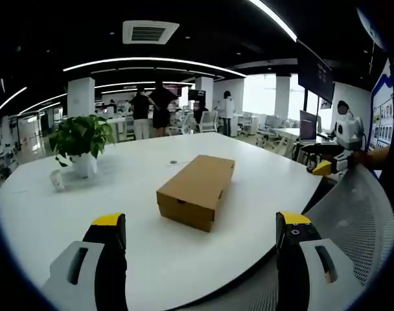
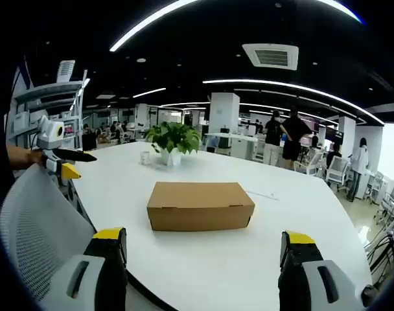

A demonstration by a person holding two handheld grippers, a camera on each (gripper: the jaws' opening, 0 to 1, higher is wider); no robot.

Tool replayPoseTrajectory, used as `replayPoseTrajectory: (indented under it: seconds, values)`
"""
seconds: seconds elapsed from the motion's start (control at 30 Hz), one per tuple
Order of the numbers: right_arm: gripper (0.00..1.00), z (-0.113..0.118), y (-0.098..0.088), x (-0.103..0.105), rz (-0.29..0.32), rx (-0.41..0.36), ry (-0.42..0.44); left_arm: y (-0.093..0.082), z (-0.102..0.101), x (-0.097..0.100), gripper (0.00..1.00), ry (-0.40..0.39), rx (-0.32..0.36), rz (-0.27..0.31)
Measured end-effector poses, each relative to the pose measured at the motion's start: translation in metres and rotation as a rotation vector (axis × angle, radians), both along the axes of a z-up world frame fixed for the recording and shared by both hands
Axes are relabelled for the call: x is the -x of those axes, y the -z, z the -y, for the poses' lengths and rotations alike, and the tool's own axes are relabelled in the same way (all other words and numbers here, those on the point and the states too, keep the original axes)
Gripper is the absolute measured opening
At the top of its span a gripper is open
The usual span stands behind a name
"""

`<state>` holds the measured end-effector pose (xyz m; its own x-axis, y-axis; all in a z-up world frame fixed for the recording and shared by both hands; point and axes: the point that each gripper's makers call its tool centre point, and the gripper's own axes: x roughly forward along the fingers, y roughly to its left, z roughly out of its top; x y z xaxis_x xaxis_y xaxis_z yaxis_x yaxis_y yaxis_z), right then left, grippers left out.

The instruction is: Operate the shoe box by opening the lid, removing the specified soft item, and placing it in the target area until the item is outside and the box remains undamaged.

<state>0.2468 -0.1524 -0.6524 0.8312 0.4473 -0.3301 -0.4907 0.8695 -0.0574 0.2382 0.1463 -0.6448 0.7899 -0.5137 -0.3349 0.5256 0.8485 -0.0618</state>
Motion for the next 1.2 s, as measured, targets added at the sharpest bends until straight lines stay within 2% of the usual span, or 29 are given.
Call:
replayPoseTrajectory:
  seconds: [1.2]
  values:
    - [0.99,0.0024,0.0002,-0.0003,-0.004,0.004,0.007,0.0025,0.0008,-0.002,1.0,-0.003,0.001,-0.02]
